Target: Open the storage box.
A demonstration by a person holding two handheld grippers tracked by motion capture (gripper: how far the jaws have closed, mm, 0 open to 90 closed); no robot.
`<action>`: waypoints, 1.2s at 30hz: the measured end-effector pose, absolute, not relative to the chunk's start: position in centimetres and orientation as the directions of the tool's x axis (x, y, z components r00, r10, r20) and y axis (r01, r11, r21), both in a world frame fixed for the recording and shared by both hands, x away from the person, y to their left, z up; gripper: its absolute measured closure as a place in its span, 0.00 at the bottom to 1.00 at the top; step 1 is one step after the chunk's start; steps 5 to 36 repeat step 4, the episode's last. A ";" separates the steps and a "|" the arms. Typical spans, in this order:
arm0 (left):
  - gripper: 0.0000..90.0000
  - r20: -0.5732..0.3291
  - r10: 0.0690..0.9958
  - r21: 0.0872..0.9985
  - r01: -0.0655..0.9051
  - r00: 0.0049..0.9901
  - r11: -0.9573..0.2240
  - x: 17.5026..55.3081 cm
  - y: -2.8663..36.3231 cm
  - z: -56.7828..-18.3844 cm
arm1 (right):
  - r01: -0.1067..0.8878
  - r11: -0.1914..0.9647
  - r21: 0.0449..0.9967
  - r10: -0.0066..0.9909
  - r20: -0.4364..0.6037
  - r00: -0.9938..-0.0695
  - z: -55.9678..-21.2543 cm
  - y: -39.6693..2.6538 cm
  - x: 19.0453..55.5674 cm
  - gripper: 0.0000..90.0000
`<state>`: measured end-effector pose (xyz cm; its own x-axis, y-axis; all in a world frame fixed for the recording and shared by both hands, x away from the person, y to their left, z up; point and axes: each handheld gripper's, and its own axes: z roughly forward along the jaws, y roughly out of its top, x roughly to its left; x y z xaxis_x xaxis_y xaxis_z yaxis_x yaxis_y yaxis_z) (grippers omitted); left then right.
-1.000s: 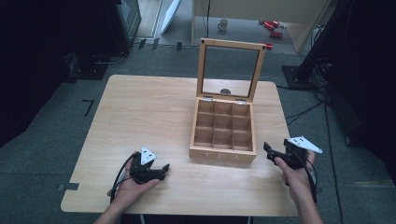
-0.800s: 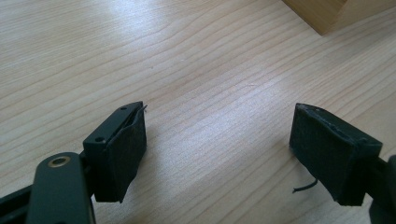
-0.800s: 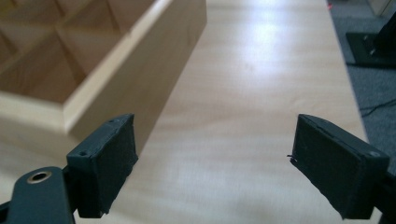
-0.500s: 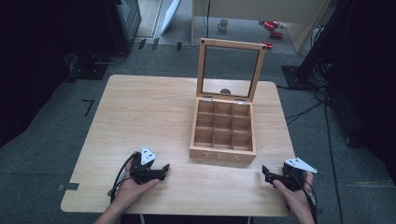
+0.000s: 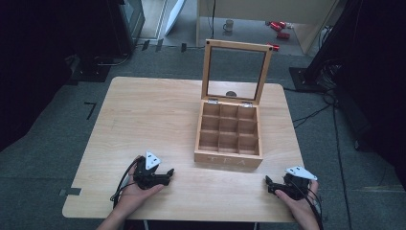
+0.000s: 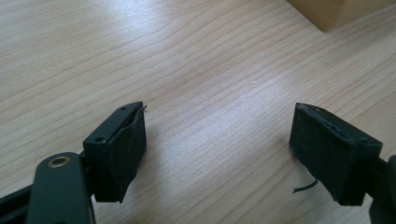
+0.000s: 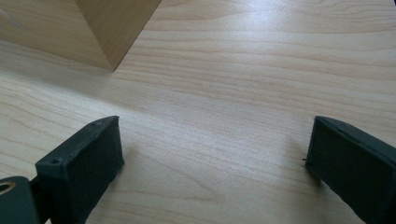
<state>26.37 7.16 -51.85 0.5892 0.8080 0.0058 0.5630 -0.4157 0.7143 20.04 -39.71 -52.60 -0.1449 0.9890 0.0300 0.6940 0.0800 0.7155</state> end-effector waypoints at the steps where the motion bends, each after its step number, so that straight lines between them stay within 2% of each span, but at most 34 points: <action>1: 0.21 0.006 0.808 0.714 0.563 0.589 -0.416 26.4 7.2 -51.9 | 0.694 0.080 0.716 0.989 0.030 -0.145 -52.6 -39.7 20.0 0.03; 36: 0.22 0.006 0.808 0.714 0.563 0.589 -0.415 26.4 7.2 -51.9 | 0.694 0.080 0.716 0.989 0.030 -0.145 -52.6 -39.7 20.0 0.03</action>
